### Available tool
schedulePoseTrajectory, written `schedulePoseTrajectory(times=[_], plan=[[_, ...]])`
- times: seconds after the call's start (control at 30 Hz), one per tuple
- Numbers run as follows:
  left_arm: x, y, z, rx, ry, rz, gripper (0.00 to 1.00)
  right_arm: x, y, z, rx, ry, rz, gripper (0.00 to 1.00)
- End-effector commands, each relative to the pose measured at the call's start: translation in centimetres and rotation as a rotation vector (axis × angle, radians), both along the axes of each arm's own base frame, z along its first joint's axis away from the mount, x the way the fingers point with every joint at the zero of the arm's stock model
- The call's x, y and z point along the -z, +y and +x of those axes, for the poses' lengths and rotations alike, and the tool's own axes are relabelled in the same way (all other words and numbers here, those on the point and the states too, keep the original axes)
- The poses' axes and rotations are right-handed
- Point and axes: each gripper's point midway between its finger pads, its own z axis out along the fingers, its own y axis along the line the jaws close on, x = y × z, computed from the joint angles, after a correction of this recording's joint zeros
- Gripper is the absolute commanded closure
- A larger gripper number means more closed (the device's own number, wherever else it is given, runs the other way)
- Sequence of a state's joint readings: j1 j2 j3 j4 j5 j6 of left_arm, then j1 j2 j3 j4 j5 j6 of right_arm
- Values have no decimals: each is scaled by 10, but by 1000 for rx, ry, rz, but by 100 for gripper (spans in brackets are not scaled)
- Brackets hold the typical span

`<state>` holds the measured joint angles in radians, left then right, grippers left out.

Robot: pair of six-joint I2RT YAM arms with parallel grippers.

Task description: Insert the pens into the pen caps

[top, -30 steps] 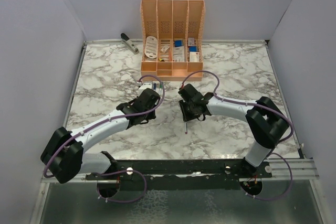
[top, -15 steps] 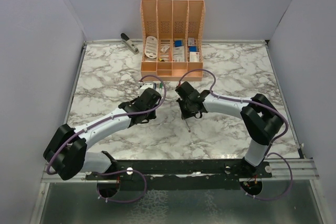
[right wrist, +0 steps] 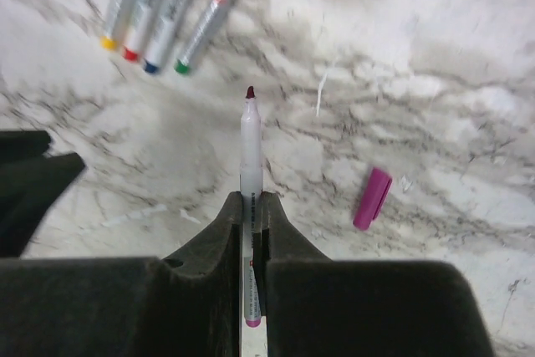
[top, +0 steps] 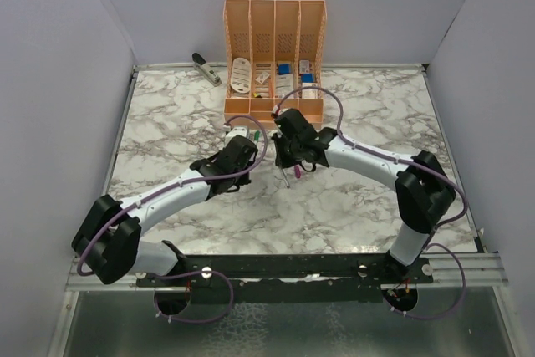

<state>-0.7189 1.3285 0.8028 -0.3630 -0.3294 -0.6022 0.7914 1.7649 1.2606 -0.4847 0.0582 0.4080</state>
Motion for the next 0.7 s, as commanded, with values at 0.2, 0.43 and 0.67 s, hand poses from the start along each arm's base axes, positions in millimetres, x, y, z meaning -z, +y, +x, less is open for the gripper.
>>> schedulePoseTrajectory(times=[0.2, 0.43, 0.67], plan=[[-75, -41, 17, 235, -327, -238, 71, -138, -23, 73, 82, -345, 455, 99], [-126, -91, 9, 476, -483, -460, 68, -189, -31, 51, -35, -525, 662, 99], [-156, -128, 2, 647, -524, -609, 66, -227, -38, 14, -137, -676, 791, 98]])
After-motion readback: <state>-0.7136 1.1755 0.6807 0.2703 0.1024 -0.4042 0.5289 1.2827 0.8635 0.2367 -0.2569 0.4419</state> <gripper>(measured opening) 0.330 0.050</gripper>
